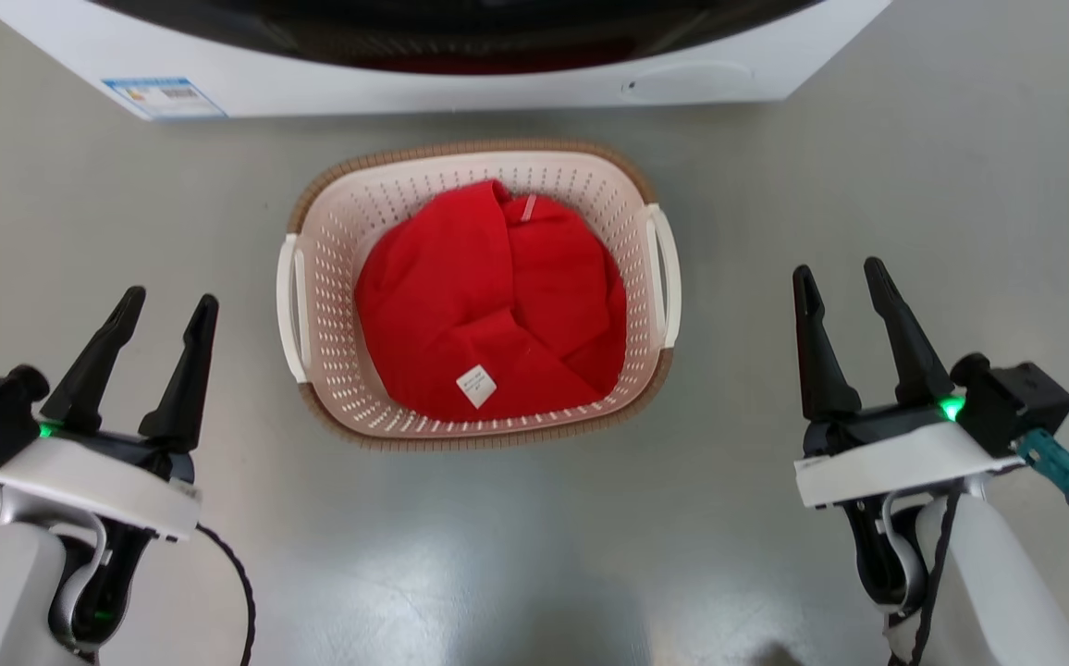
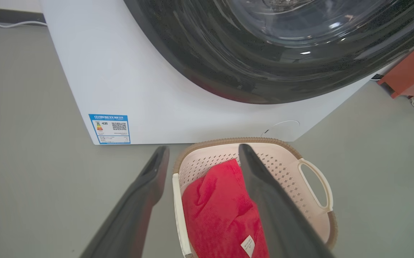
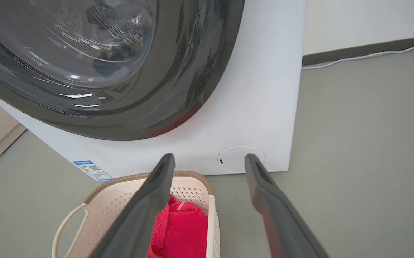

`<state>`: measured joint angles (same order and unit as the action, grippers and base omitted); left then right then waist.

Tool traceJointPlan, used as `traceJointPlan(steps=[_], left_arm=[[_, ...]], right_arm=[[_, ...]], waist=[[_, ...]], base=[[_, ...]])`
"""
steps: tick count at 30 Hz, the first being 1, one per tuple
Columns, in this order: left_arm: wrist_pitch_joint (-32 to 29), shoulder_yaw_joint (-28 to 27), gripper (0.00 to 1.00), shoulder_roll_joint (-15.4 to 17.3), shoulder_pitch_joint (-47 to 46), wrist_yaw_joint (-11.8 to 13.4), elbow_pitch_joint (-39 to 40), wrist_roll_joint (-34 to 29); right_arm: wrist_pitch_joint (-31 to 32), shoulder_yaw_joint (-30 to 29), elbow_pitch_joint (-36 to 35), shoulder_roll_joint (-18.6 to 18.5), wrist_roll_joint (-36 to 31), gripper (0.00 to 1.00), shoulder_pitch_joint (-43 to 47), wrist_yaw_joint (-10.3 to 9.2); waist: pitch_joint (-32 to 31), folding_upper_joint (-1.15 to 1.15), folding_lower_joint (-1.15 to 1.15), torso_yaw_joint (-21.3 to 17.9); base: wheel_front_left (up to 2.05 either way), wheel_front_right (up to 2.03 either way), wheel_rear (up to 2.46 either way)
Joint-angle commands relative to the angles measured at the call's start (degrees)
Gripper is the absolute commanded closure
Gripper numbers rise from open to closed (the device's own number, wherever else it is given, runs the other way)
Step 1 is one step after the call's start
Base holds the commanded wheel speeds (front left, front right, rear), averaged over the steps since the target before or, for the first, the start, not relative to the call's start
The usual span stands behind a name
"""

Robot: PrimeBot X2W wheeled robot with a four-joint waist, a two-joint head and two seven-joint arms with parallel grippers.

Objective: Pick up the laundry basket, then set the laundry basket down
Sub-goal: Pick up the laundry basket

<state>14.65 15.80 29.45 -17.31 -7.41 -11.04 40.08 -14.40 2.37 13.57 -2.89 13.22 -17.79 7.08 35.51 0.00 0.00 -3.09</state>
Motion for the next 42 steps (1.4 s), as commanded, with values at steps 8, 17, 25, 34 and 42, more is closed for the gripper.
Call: traceJointPlan(steps=[8, 17, 25, 34, 42], left_arm=[[0.35, 2.79, 0.00, 3.30, -6.40, -0.08, -2.27, 2.99], [0.35, 9.39, 0.00, 4.00, -13.45, -0.08, -7.05, 7.11], [0.35, 15.93, 0.00, 4.23, -19.81, -0.08, -12.64, 11.84], [0.35, 22.66, 0.00, 3.99, -25.74, -0.08, -17.86, 15.21], [0.35, 29.41, 0.00, 3.79, -30.09, -0.08, -21.71, 19.44]], right_arm=[[-0.60, 2.14, 4.04, 0.02, 1.07, 0.00, -4.35, 0.41], [-0.60, 1.91, 11.05, 0.02, 1.10, 0.00, -10.16, 0.41], [-0.60, 2.91, 15.77, 0.02, 1.37, 0.00, -14.52, 0.41], [-0.60, 5.82, 22.43, 0.02, 2.93, 0.00, -19.66, 0.41], [-0.60, 6.66, 27.71, 0.02, 4.25, 0.00, -23.67, 0.41]], waist=[[5.10, 0.00, 0.00, 0.81], [9.71, 0.00, 0.00, 1.91], [13.41, 0.00, 0.00, 2.40], [16.46, 0.00, 0.00, 3.16], [18.31, 0.00, 0.00, 3.93]], base=[[0.00, 0.00, 0.00], [0.00, 0.00, 0.00], [0.00, 0.00, 0.00], [0.00, 0.00, 0.00], [0.00, 0.00, 0.00]])
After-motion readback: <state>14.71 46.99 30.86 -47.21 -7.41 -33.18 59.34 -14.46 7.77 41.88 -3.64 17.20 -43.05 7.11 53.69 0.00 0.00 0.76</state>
